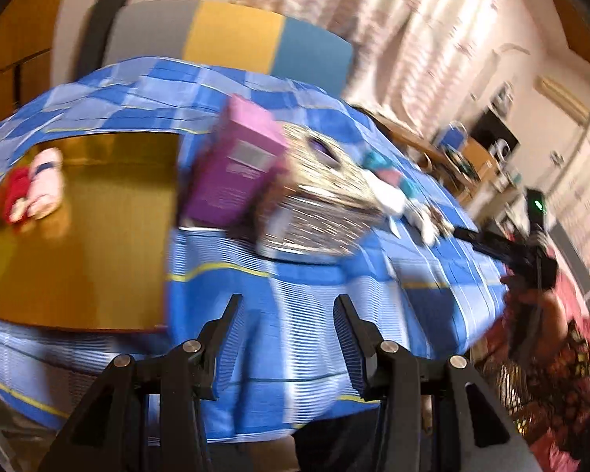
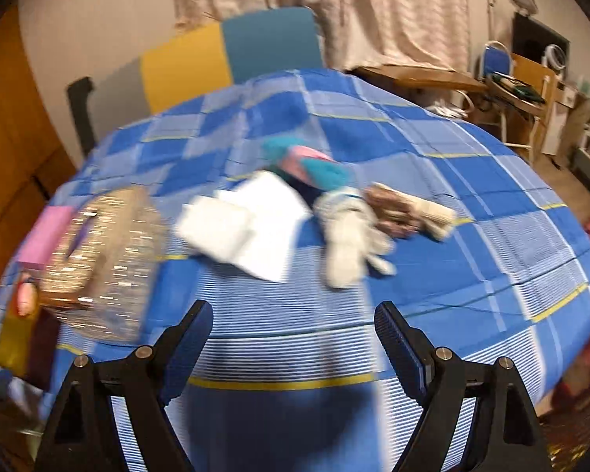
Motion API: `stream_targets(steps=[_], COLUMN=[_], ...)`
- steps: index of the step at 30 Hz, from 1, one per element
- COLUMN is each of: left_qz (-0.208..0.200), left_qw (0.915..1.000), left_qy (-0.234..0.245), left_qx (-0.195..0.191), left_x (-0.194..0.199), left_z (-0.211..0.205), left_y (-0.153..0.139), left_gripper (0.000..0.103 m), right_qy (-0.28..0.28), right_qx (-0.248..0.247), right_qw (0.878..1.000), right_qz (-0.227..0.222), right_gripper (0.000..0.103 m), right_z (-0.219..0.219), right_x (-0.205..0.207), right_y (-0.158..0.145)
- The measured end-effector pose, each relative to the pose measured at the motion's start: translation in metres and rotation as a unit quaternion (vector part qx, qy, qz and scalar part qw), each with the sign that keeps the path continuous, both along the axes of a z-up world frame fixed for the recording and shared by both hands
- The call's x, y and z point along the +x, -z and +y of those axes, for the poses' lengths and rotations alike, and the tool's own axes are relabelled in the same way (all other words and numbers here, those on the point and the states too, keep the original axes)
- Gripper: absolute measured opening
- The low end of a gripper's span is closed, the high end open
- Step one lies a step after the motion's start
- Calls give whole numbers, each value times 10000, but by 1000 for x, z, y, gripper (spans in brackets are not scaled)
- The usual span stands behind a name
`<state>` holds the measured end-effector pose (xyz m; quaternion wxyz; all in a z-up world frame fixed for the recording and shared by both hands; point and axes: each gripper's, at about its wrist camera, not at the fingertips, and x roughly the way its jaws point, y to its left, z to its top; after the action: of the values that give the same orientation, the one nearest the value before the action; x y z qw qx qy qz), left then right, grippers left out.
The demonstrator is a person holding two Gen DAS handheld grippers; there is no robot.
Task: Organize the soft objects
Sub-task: 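Move the right tool to the white knit glove and grasp it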
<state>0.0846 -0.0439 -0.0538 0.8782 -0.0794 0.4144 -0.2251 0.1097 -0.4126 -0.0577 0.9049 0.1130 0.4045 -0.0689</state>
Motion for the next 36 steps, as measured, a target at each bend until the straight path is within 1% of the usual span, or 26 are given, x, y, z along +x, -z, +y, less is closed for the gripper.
stream_targets(steps=[4,8,12,16,20,22,24,25,26,27,28,32,34,36], left_qz=[48,151,219,254,284,299,344,360,382,395,406,388,390,395], left_qw=[9994,9982,9966,9954,9945,9940,9932,9928,9923,9918,9913,9900,9897,9890], left_qy=[343,557,737,849,907,943,993,1021,1061,1091,1127,1245,1284,1335], left_qx=[96,150,281,357,443,467,504,506,513,529,554,534,503,493], left_x=[-3,-4,-4,-4,0,3,6,7,8,9,8,8,9,9], left_z=[-31,-55,-75,-91,-107,-114,-123,-127,-132,-137,-141,-155,-160,-164], left_y=[1,2,4,4,4,5,7,8,9,10,10,8,7,5], left_gripper=[46,46,46,46,46,46,46,46,46,46,46,46,46,46], right_qy=[-42,-81,-175,-328,-512,-523,-584,-541,-519,-530,-576,-673,-638,-591], right_qx=[-335,-266,-252,-181,-391,-464,-406,-395,-341,-281,-282,-178,80,497], right_qw=[9994,9996,9995,9993,9979,9974,9972,9975,9978,9980,9975,9971,9974,9964], right_qz=[109,54,-27,-15,106,182,225,230,212,203,302,317,326,343], right_gripper=[85,85,85,84,81,78,72,71,67,57,53,46,46,46], right_z=[-32,-56,-60,-62,-60,-60,-62,-63,-65,-66,-64,-61,-60,-62], right_x=[13,25,47,74,97,104,112,115,117,119,123,122,118,110], right_y=[12,21,29,40,54,61,67,69,70,71,75,71,64,54])
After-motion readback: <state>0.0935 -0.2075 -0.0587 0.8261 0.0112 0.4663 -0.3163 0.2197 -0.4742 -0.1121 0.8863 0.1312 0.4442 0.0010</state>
